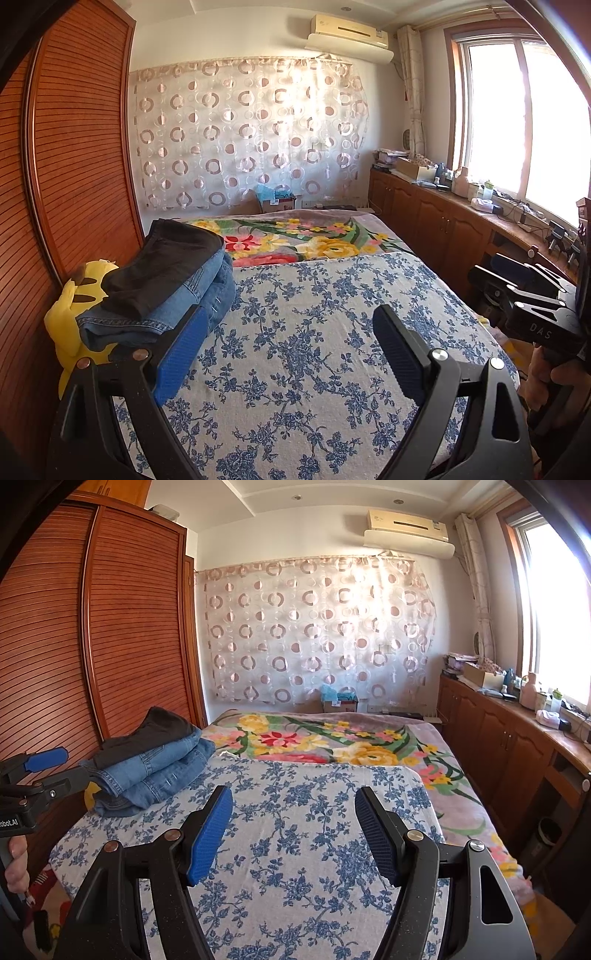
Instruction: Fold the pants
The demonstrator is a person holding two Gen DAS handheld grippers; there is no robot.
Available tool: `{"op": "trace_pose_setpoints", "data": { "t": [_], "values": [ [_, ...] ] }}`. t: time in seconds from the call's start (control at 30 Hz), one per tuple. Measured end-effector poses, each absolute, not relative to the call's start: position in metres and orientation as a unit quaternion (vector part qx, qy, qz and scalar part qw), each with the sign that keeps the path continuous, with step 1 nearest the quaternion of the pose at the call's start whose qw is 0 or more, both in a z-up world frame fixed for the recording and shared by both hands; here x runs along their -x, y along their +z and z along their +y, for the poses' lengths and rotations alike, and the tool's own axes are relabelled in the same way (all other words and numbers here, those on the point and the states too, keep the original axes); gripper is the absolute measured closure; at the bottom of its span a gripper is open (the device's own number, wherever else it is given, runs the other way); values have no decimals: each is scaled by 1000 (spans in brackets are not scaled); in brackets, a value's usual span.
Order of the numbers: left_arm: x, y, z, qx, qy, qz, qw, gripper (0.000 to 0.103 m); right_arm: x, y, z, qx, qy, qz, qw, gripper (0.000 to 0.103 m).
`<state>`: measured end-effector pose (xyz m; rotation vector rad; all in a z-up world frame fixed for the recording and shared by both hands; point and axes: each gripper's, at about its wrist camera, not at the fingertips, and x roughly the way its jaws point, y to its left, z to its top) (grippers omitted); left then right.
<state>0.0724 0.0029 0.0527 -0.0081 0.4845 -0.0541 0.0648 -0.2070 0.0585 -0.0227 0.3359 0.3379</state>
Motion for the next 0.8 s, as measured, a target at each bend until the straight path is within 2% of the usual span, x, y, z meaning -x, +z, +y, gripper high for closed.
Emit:
{"op": "trace_pose_setpoints", "data": {
  "t": [0.8],
  "values": [
    [-70,55,-2,3,-30,239,971,12,-64,58,-206,11,168,167,972,32]
  ]
}}
